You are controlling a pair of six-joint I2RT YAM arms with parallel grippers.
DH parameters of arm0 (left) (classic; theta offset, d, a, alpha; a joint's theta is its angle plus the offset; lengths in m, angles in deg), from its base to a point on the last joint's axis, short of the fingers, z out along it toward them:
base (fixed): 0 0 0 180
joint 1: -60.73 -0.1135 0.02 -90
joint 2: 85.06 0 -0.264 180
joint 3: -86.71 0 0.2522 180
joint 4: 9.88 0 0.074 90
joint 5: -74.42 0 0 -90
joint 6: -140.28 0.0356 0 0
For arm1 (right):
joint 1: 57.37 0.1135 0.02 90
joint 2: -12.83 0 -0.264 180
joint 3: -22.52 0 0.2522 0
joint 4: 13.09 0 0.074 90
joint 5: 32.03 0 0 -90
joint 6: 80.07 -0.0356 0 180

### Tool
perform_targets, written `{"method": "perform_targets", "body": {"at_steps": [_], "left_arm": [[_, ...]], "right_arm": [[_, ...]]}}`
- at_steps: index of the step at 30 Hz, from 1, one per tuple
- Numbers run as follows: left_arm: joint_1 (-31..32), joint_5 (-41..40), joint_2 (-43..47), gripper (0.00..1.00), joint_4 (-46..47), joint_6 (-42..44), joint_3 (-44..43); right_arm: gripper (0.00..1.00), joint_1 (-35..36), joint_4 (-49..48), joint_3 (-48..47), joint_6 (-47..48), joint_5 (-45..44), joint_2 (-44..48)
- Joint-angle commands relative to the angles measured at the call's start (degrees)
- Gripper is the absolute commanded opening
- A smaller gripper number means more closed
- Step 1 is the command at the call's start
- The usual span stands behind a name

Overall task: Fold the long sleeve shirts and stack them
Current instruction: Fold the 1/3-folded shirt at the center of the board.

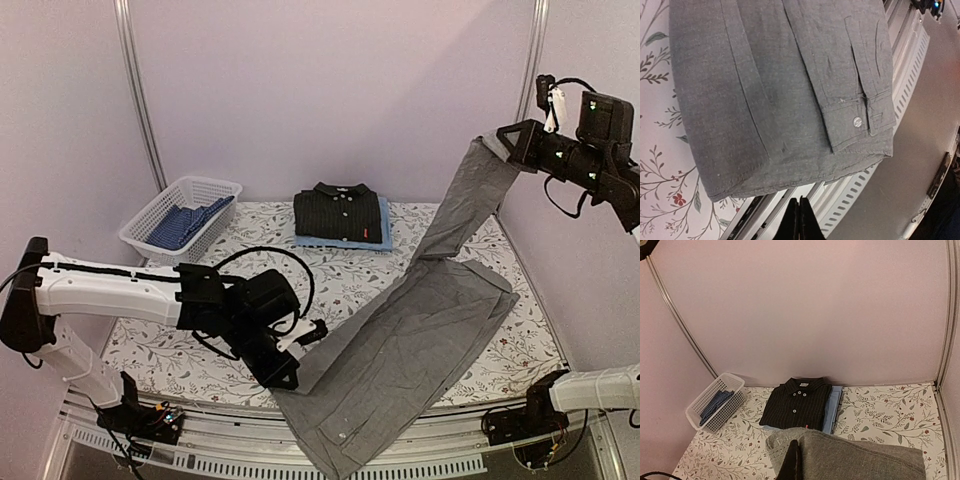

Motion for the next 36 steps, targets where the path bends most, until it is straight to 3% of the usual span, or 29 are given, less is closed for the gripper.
{"method": "perform_targets", "body": {"at_steps": [1, 11, 16, 25, 36], "left_arm": [[2.8, 0.9, -0.9, 0.00, 2.7, -1.2, 1.6], [4.6, -1.9, -4.7, 0.00, 3.6, -3.9, 0.3], [5.6, -9.4, -8.6, 0.19, 2.0, -7.2, -2.1], [8.8, -18.9, -18.5, 0.36, -1.9, -8.1, -10.2], [10.6, -22.7, -22.7, 0.43, -3.8, -9.2, -11.4]], "right_arm": [[0.00, 0.3, 3.9, 2.7, 1.0, 1.7, 4.2], [0.00, 0.3, 8.5, 4.0, 4.9, 6.6, 8.4], [0.00, 0.3, 9.5, 7.1, 5.7, 8.2, 8.4], [0.00, 0.3, 6.8, 12.7, 4.7, 10.0, 10.0], [0.00, 0.3, 5.0, 14.7, 3.9, 11.0, 10.8]]}}
